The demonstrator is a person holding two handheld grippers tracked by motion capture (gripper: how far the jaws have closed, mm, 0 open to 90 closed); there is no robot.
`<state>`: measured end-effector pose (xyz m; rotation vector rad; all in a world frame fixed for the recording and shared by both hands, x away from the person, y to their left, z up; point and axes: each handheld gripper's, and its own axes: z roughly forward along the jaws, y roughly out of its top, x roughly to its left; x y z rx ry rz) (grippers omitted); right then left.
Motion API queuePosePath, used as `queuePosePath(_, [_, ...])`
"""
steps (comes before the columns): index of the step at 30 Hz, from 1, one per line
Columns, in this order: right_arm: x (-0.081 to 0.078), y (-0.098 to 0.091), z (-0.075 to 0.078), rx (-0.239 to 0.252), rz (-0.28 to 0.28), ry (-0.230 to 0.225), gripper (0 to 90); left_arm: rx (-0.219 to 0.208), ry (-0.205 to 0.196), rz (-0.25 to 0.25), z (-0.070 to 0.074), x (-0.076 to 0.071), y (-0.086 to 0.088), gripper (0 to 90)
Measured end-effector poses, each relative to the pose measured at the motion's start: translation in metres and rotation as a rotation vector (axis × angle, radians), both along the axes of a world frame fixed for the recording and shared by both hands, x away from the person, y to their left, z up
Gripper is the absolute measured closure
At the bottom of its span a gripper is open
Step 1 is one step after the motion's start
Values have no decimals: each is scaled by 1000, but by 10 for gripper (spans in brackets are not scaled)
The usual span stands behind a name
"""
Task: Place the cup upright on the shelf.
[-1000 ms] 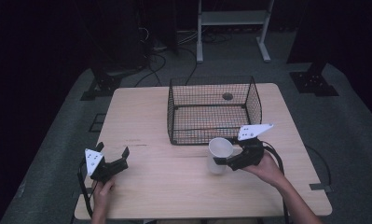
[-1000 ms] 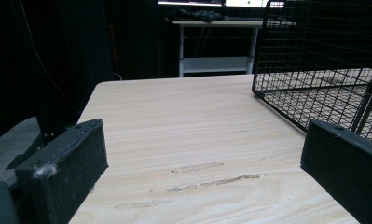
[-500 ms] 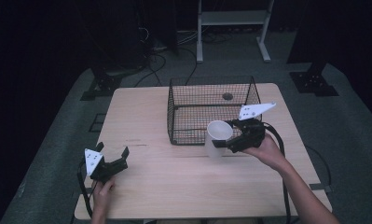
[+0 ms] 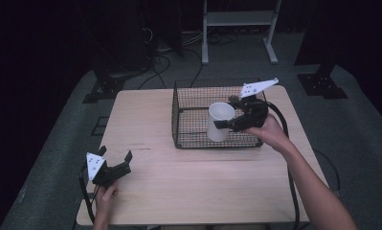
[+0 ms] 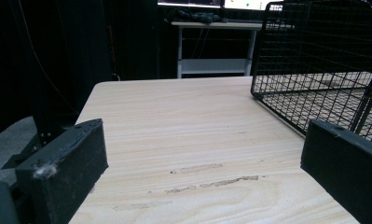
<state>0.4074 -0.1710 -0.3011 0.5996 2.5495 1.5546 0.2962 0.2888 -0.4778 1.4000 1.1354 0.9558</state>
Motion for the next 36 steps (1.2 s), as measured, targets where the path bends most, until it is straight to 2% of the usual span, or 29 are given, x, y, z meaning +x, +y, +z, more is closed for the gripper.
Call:
queuePosePath(8, [28,4,5,-15,-21,18,193,-1,0,-1,0,0,0,0])
queuePosePath(15, [55,10,1,-46,-61,41,193,-3,1,0,0,0,0,0])
queuePosePath(18, [62,13,-1,-52,-69,45,193,-5,0,2,0,0,0,0])
queuePosePath(19, [69,16,-3,-52,-73,51,193,-9,0,1,0,0,1,0])
queuePosePath(26, [82,26,-5,-56,-81,44,193,-10,0,0,0,0,1,0])
queuePosePath(27, [84,27,-6,-57,-79,58,192,-10,-1,0,0,0,1,0])
queuePosePath(30, [89,29,-9,-75,-75,57,192,-12,0,-1,0,0,1,0])
queuePosePath(36, [96,31,-11,-70,-79,65,192,-13,0,-2,0,0,1,0])
